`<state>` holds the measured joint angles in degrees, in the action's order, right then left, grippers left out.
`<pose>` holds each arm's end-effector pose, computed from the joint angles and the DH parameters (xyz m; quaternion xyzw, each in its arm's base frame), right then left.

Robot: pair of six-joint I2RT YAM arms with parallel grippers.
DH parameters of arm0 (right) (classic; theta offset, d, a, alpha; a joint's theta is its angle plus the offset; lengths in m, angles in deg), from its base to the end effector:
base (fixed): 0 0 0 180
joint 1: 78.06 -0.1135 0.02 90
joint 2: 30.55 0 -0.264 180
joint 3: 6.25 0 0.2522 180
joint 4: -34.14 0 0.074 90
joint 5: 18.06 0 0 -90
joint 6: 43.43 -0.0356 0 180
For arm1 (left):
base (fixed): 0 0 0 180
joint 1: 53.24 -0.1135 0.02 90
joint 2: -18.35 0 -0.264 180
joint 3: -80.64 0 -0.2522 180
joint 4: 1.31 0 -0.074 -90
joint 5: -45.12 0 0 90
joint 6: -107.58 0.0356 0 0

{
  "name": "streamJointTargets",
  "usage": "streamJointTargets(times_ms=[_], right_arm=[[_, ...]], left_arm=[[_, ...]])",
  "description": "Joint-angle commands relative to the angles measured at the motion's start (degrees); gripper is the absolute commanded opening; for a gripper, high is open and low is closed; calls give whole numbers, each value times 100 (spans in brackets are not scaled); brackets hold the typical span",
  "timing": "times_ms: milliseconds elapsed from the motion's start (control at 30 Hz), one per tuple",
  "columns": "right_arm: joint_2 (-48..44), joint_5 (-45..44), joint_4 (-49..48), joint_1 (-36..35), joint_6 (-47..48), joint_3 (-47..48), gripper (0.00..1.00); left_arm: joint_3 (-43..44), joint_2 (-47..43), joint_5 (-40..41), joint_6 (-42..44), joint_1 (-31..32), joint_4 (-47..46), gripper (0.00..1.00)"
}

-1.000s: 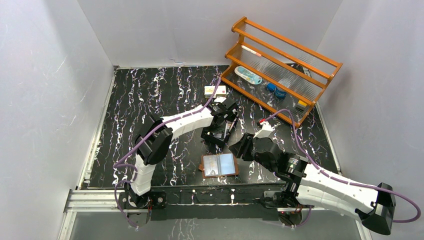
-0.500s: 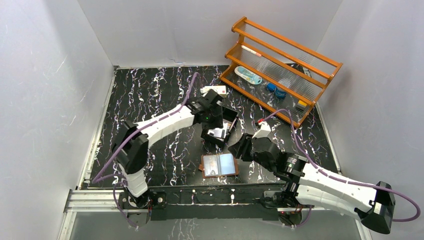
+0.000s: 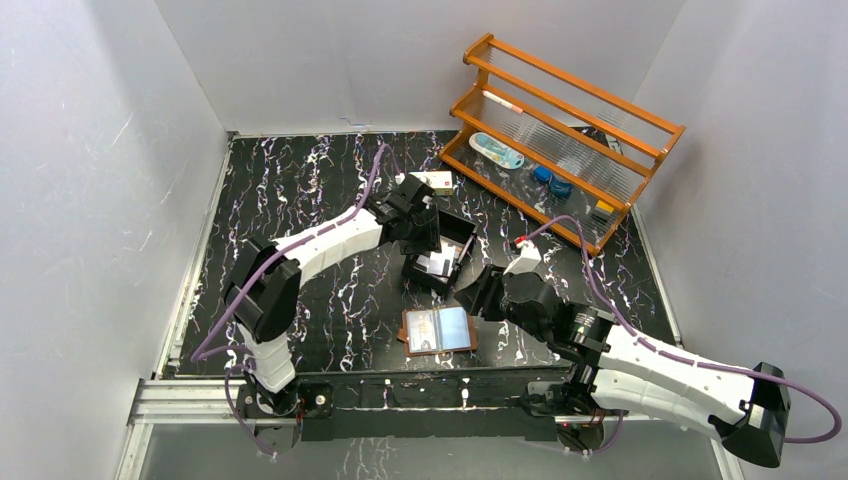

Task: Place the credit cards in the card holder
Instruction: Pick up the credit card from the storage box.

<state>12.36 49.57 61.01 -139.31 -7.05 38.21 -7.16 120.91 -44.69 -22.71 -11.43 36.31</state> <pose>0.0962 0.1473 0.2543 0.0484 0.8339 0.3541 0.4206 0.2974 -0.2658 0.2444 0.0118 0.9334 -0.2343 0.2714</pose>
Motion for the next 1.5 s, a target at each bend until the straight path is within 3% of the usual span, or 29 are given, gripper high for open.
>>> streamJointTargets(times_ms=[0, 133, 367, 933, 1133, 1467], right_arm=[[-38, -122, -220, -18, 54, 282, 54], [9, -225, -265, -18, 137, 234, 54], [364, -1394, 80, 101, 939, 761, 57], [1447, 1078, -1758, 1906, 734, 111, 48], [1953, 1445, -2152, 2064, 597, -4, 45], [1880, 1455, -2318, 2074, 506, -244, 42]], left_arm=[[5, 130, -49, 160, 36, -19, 45], [-24, 280, -79, 161, 64, -51, 47], [-184, 366, -166, 45, 83, -191, 47], [-686, 231, -568, -386, 83, -837, 47], [-784, 17, -886, -664, 83, -1256, 42], [-887, -147, -1106, -1024, 83, -1870, 35]])
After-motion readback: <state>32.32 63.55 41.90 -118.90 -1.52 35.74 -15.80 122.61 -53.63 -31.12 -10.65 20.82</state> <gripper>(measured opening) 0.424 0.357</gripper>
